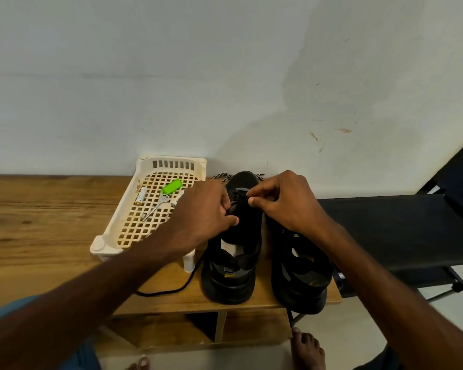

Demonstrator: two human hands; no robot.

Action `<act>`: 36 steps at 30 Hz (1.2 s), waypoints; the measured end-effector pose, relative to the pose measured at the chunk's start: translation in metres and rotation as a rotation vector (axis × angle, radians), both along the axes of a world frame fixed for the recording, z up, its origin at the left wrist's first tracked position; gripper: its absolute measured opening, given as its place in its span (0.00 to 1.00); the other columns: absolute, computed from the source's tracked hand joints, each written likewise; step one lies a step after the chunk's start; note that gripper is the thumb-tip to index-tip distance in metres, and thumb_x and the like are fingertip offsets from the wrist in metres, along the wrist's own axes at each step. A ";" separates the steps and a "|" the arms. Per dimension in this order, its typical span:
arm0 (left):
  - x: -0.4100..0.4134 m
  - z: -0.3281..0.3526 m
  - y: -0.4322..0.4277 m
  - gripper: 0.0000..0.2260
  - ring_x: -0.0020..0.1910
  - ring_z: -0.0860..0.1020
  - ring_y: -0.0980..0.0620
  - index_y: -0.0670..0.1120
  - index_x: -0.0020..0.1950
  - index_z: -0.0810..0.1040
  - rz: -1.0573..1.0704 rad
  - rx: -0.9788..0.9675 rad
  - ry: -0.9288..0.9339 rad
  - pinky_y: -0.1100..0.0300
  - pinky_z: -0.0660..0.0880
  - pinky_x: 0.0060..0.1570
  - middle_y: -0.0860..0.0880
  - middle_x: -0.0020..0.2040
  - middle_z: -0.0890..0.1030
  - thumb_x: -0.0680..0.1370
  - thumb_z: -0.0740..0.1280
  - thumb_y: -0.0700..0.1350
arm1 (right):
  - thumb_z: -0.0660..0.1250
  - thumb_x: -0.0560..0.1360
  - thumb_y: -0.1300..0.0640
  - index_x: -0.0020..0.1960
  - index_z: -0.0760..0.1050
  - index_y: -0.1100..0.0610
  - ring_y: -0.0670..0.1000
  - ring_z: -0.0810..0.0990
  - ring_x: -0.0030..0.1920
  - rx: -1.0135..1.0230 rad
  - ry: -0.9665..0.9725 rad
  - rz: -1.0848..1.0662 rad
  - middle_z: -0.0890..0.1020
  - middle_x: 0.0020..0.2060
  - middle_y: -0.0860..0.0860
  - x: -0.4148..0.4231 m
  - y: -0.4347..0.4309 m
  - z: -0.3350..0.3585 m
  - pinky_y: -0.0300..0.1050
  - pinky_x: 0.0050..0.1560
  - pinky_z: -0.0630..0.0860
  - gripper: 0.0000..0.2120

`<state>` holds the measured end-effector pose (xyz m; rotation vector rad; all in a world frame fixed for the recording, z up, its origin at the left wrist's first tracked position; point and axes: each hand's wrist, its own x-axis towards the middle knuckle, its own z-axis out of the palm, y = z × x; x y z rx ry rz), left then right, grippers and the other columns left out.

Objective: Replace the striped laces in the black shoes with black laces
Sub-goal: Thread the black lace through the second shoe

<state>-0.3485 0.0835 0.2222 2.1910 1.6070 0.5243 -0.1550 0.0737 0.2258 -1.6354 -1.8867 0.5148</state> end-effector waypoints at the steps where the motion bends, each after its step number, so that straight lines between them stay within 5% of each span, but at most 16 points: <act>1: 0.001 0.000 -0.001 0.11 0.39 0.82 0.56 0.50 0.46 0.85 0.020 0.023 0.016 0.54 0.82 0.48 0.54 0.38 0.83 0.70 0.80 0.52 | 0.78 0.74 0.55 0.51 0.88 0.49 0.33 0.81 0.41 -0.006 0.013 0.002 0.86 0.39 0.41 -0.002 -0.001 0.000 0.23 0.38 0.72 0.06; 7: 0.006 0.000 -0.003 0.06 0.37 0.79 0.57 0.53 0.46 0.88 0.056 0.117 0.086 0.61 0.77 0.39 0.55 0.38 0.84 0.71 0.77 0.52 | 0.78 0.74 0.55 0.46 0.88 0.49 0.38 0.83 0.38 -0.002 -0.028 0.010 0.86 0.37 0.42 -0.016 -0.007 0.000 0.30 0.41 0.78 0.02; 11: 0.002 -0.002 0.003 0.05 0.33 0.78 0.61 0.53 0.44 0.88 0.080 0.065 -0.038 0.67 0.72 0.36 0.61 0.30 0.77 0.69 0.80 0.49 | 0.77 0.74 0.53 0.46 0.88 0.50 0.41 0.82 0.39 0.014 -0.152 -0.009 0.85 0.38 0.44 -0.024 -0.009 -0.005 0.38 0.42 0.80 0.03; 17: 0.000 -0.005 0.004 0.07 0.34 0.82 0.62 0.53 0.41 0.86 0.096 0.014 -0.120 0.63 0.78 0.43 0.59 0.31 0.81 0.68 0.82 0.48 | 0.79 0.71 0.56 0.45 0.89 0.53 0.38 0.70 0.47 0.078 -0.210 -0.009 0.76 0.44 0.43 -0.024 -0.008 -0.009 0.28 0.42 0.64 0.03; 21: -0.001 -0.008 0.006 0.08 0.32 0.77 0.66 0.53 0.47 0.88 0.073 0.042 -0.095 0.68 0.74 0.40 0.58 0.35 0.83 0.70 0.80 0.47 | 0.78 0.72 0.54 0.45 0.89 0.51 0.45 0.69 0.63 0.036 -0.195 0.006 0.76 0.59 0.49 -0.026 -0.007 -0.012 0.38 0.54 0.67 0.03; 25: 0.001 -0.010 0.007 0.09 0.29 0.73 0.68 0.53 0.50 0.88 0.035 0.098 -0.061 0.75 0.64 0.34 0.56 0.40 0.86 0.70 0.79 0.47 | 0.78 0.72 0.55 0.45 0.88 0.52 0.46 0.68 0.66 0.007 -0.206 -0.004 0.75 0.62 0.49 -0.030 -0.006 -0.013 0.40 0.56 0.67 0.03; 31: -0.002 -0.008 0.008 0.08 0.31 0.78 0.65 0.52 0.46 0.89 0.017 0.073 -0.094 0.74 0.71 0.36 0.62 0.38 0.83 0.69 0.80 0.46 | 0.76 0.71 0.57 0.44 0.88 0.53 0.47 0.69 0.68 -0.037 -0.232 0.021 0.76 0.63 0.50 -0.031 -0.003 -0.010 0.44 0.62 0.72 0.03; 36: -0.003 -0.006 0.007 0.07 0.34 0.80 0.62 0.52 0.47 0.89 -0.040 0.108 -0.045 0.71 0.72 0.36 0.57 0.40 0.86 0.70 0.79 0.47 | 0.75 0.72 0.58 0.45 0.88 0.53 0.47 0.68 0.68 -0.026 -0.202 0.019 0.75 0.63 0.49 -0.027 -0.005 -0.009 0.43 0.59 0.69 0.04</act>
